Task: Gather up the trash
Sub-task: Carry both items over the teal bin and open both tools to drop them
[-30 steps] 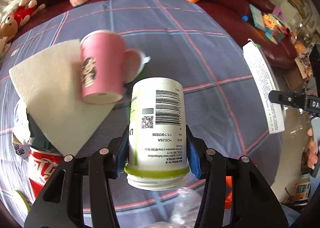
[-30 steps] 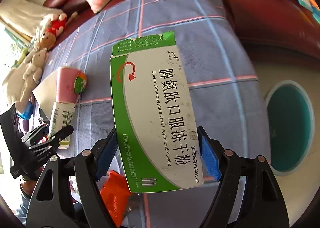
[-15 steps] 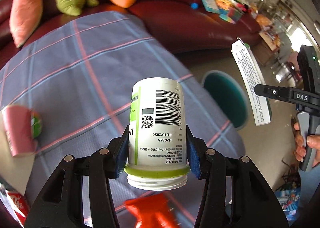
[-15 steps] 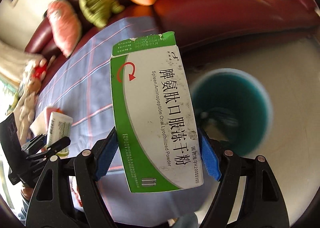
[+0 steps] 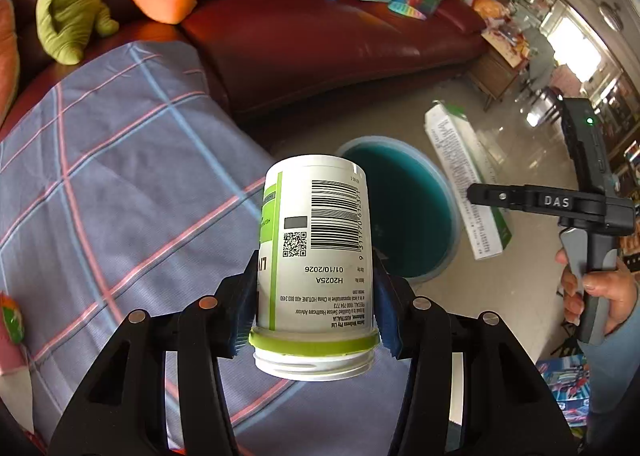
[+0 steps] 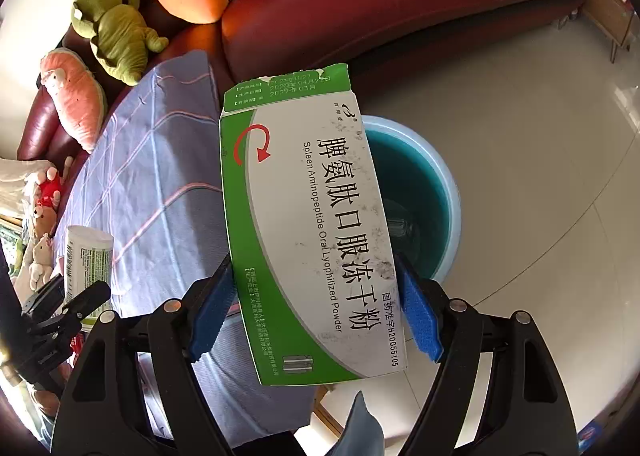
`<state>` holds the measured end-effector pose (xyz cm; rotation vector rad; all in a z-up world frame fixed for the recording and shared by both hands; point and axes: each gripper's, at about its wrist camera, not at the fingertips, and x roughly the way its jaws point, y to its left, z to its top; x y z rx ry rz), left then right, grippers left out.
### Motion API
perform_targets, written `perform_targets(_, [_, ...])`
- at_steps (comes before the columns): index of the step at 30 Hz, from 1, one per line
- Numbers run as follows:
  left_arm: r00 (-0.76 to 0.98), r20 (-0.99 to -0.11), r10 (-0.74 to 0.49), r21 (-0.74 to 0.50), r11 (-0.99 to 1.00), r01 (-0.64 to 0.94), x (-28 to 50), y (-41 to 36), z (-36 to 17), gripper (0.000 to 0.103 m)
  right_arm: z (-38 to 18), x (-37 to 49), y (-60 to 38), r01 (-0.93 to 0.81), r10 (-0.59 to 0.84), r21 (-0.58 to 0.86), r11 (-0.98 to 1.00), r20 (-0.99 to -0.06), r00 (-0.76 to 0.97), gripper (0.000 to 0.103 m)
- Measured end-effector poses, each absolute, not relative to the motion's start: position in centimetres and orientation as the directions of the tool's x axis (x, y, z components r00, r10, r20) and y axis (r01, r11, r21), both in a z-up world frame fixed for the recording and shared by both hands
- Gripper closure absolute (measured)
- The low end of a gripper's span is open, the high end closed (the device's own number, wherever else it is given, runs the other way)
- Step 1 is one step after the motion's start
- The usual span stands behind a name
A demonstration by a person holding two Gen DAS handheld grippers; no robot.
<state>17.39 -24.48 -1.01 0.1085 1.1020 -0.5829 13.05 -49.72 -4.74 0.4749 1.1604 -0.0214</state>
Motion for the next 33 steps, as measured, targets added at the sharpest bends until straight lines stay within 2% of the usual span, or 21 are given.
perform_targets(19, [0.255,-0.888,-0.383,-0.205,0.825,0.527,18.7,-29.0,-3.3,0.052,-5.7,12.7,-52.6,0.3,0.213,0.342,0.89,-0.896,0.389,0.029])
perform_targets(33, [0.213,-0.897,-0.389,-0.209,0.795,0.57,20.8,-33.8,-5.5,0.051,-5.3,12.0,-54.5,0.347,0.143,0.283,0.894,-0.915,0.376,0.026])
